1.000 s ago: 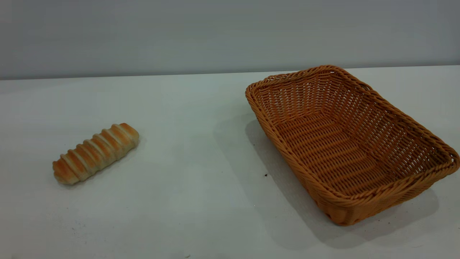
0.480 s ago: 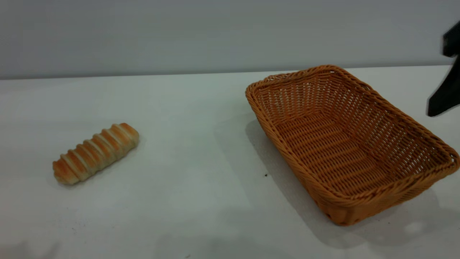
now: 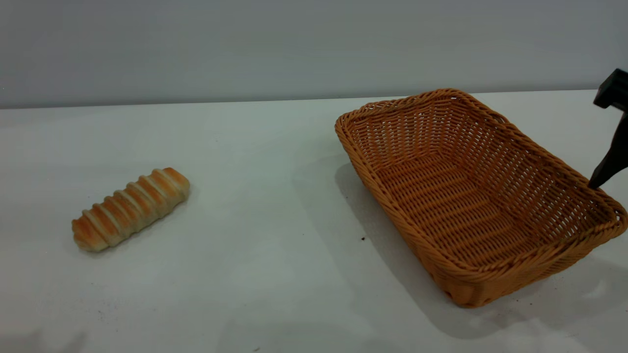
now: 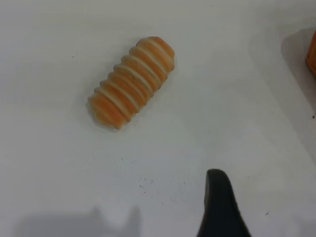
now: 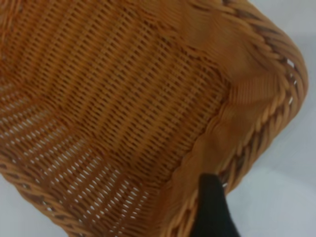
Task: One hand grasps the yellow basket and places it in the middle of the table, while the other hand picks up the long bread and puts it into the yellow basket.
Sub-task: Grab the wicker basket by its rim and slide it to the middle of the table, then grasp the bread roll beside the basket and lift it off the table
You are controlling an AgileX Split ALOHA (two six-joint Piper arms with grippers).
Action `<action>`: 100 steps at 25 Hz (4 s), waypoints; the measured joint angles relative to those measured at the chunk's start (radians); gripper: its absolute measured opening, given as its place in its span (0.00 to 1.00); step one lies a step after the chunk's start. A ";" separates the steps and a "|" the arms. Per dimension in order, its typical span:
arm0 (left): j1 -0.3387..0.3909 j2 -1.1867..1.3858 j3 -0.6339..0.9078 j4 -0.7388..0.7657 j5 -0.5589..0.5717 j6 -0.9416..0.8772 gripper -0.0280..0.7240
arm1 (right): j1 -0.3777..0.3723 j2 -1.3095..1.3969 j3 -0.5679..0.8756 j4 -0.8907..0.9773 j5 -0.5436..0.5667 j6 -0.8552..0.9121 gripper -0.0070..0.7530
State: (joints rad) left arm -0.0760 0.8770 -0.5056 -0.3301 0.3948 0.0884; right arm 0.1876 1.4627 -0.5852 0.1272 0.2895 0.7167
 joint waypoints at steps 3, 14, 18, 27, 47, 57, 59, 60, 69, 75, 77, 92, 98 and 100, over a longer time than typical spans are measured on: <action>0.000 0.000 0.000 0.000 0.000 0.000 0.74 | 0.000 0.039 -0.003 0.032 -0.016 0.000 0.69; 0.000 0.000 0.000 0.000 0.000 0.000 0.74 | 0.000 0.223 -0.005 0.116 -0.123 -0.010 0.69; 0.000 0.000 0.000 0.000 -0.001 0.000 0.74 | 0.000 0.284 -0.008 0.127 -0.173 -0.026 0.65; 0.000 0.000 0.000 0.000 -0.001 0.002 0.74 | 0.000 0.381 -0.023 0.131 -0.268 -0.026 0.44; 0.000 0.000 0.000 -0.001 -0.002 0.002 0.74 | 0.003 0.429 -0.240 0.093 -0.139 -0.171 0.09; 0.000 0.000 0.000 -0.001 0.004 0.002 0.74 | 0.164 0.493 -0.509 0.277 0.026 -0.529 0.09; 0.000 0.000 0.000 -0.001 0.008 0.002 0.74 | 0.173 0.525 -0.545 0.307 0.038 -0.573 0.09; 0.000 0.000 0.000 -0.001 0.010 0.002 0.74 | 0.173 0.539 -0.557 0.317 0.042 -0.585 0.09; 0.000 0.000 0.000 -0.002 0.022 0.002 0.74 | 0.173 0.627 -0.593 0.460 -0.010 -0.827 0.25; 0.000 0.000 0.000 -0.002 0.024 0.002 0.74 | 0.173 0.627 -0.594 0.565 -0.007 -1.045 0.64; 0.000 0.006 0.000 -0.002 0.024 0.004 0.74 | 0.173 0.624 -0.594 0.563 0.003 -1.093 0.72; 0.000 0.352 -0.070 -0.002 -0.081 0.135 0.74 | 0.173 0.272 -0.481 0.266 0.109 -1.165 0.78; 0.000 0.558 -0.176 -0.003 -0.111 0.262 0.74 | 0.173 0.095 -0.351 0.300 0.124 -1.164 0.78; 0.000 0.629 -0.207 -0.003 -0.125 0.318 0.74 | 0.173 0.029 -0.323 0.319 0.133 -1.166 0.78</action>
State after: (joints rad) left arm -0.0760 1.5056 -0.7127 -0.3329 0.2698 0.4060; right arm 0.3605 1.4917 -0.9082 0.4460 0.4225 -0.4490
